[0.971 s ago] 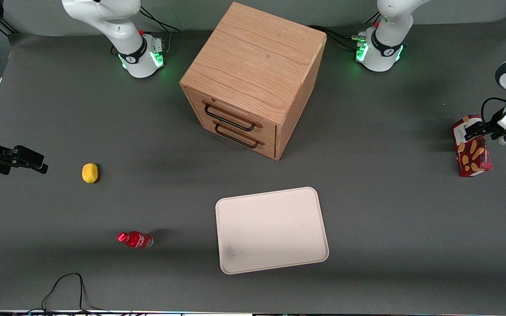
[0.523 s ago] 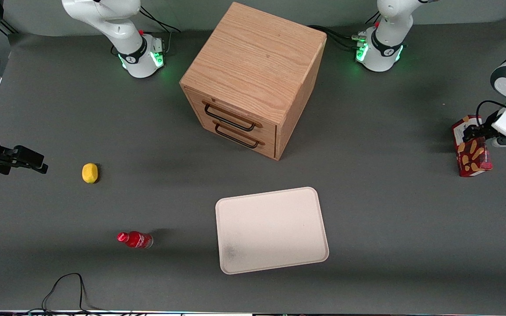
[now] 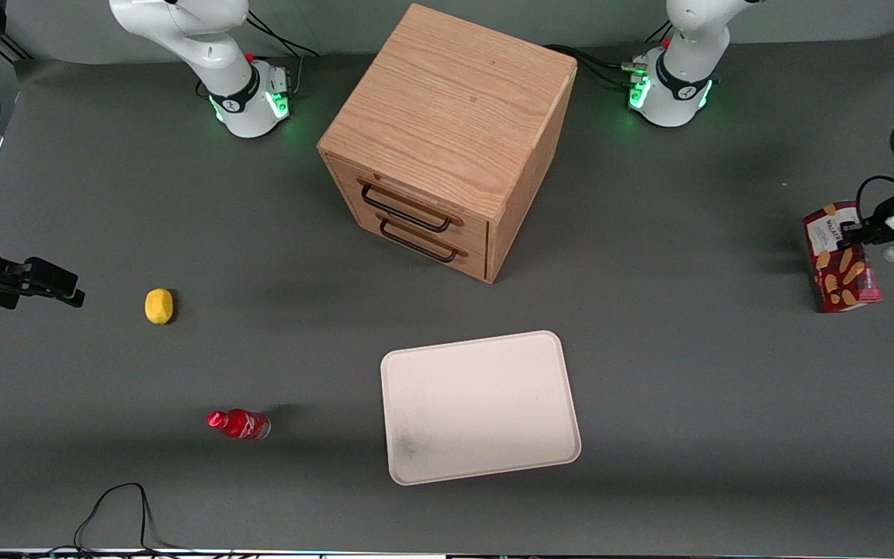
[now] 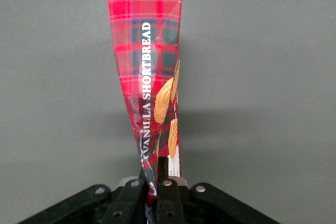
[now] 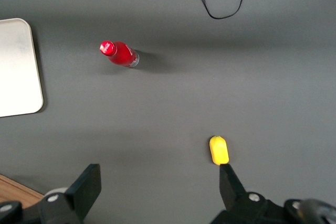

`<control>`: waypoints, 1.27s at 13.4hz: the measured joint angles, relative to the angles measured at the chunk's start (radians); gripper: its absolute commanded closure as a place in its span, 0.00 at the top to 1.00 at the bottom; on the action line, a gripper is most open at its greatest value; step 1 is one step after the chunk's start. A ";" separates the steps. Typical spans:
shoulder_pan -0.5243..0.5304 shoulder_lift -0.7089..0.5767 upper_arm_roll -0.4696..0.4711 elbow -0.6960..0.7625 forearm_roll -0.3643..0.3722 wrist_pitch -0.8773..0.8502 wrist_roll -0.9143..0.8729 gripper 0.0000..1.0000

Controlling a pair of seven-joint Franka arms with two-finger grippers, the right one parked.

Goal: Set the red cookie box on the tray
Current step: 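Close the left gripper on the box and lift it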

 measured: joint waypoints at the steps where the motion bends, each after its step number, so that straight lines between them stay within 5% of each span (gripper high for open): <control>1: 0.000 -0.028 -0.001 0.036 0.000 -0.075 0.000 0.00; 8: -0.034 -0.224 -0.004 0.308 0.013 -0.516 -0.047 0.00; 17: -0.509 -0.182 -0.055 0.528 0.053 -0.662 -0.667 0.00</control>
